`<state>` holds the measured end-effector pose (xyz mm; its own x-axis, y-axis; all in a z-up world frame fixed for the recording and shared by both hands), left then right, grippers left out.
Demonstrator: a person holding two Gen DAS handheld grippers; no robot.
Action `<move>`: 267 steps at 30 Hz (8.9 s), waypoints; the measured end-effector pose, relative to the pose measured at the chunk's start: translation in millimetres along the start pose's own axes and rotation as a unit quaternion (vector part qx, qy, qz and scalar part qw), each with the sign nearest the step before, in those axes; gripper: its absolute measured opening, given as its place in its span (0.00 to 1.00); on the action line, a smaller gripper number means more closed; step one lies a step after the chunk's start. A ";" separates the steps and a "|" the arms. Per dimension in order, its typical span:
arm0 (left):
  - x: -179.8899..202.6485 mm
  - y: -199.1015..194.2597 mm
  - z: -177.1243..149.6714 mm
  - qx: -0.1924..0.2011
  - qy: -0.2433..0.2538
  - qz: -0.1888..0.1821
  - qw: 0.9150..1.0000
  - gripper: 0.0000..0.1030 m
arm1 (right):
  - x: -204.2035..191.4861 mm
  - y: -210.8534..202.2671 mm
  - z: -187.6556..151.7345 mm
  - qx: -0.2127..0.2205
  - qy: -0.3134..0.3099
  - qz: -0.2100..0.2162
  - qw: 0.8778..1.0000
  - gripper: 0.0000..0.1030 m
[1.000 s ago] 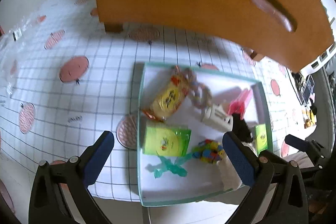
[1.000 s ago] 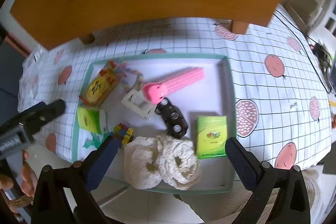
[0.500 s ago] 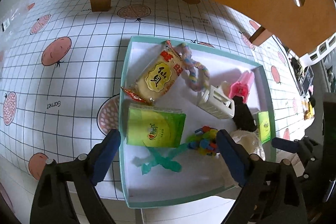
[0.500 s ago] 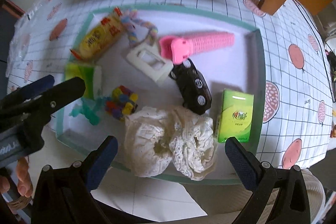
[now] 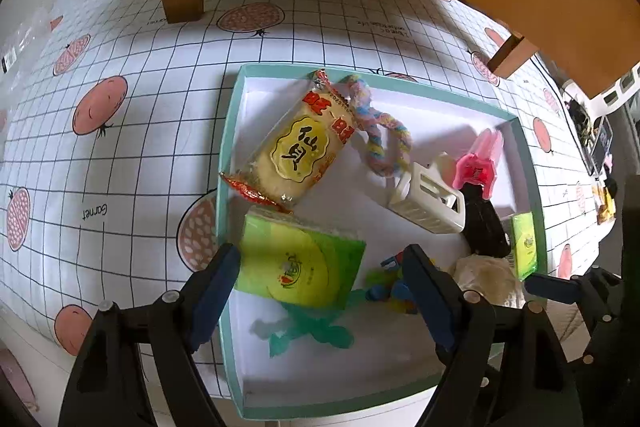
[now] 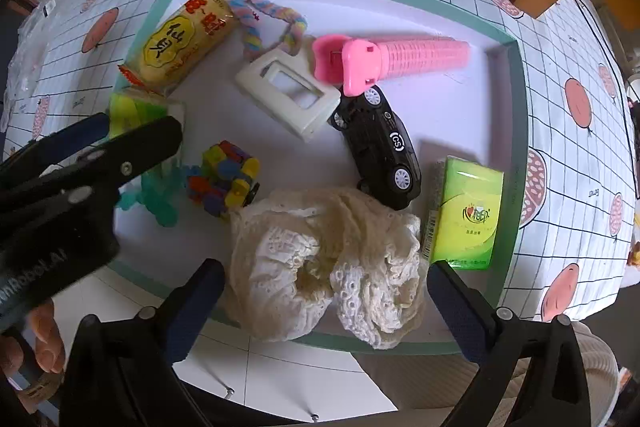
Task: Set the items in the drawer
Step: 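Grasp the white lace cloth with the right tool, then grasp the green tissue pack with the left tool while the right tool holds the cloth, then carry the tissue pack and lace cloth up into the open drawer with both tools, then open both tools to release the tissue pack and cloth inside the drawer, then withdraw both tools from the drawer back over the tray, then grasp the colorful block cube with the right tool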
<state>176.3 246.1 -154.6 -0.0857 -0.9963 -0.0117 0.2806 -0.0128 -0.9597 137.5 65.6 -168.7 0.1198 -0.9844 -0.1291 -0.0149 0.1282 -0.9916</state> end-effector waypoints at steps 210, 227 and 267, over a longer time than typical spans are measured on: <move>-13.4 -27.1 -22.9 -0.029 0.001 -0.005 1.000 1.00 | 39.7 -83.5 5.9 0.134 0.073 0.083 0.985 1.00; -7.4 6.4 -59.3 -0.062 0.038 -0.006 0.997 0.93 | 7.2 -40.5 24.3 0.086 0.068 0.101 0.989 0.86; 18.5 42.9 -92.6 -0.070 0.063 0.052 0.994 0.85 | 15.9 9.5 24.7 0.026 0.087 0.111 0.990 0.40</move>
<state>98.3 235.0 -222.0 -0.1852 -0.9726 -0.1402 0.1593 0.1110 -0.9810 163.8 54.2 -180.1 -0.0541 -0.9368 -0.3457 0.0309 0.3445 -0.9383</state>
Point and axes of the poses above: each gripper's, at about its wrist camera, not at the fingertips, and y roughly the way its jaws point, x to its right, z to its top, the point moved 3 cm from there along y, roughly the way its jaws point, and after that the axes turned 8 degrees about z, right-handed, at the moved point
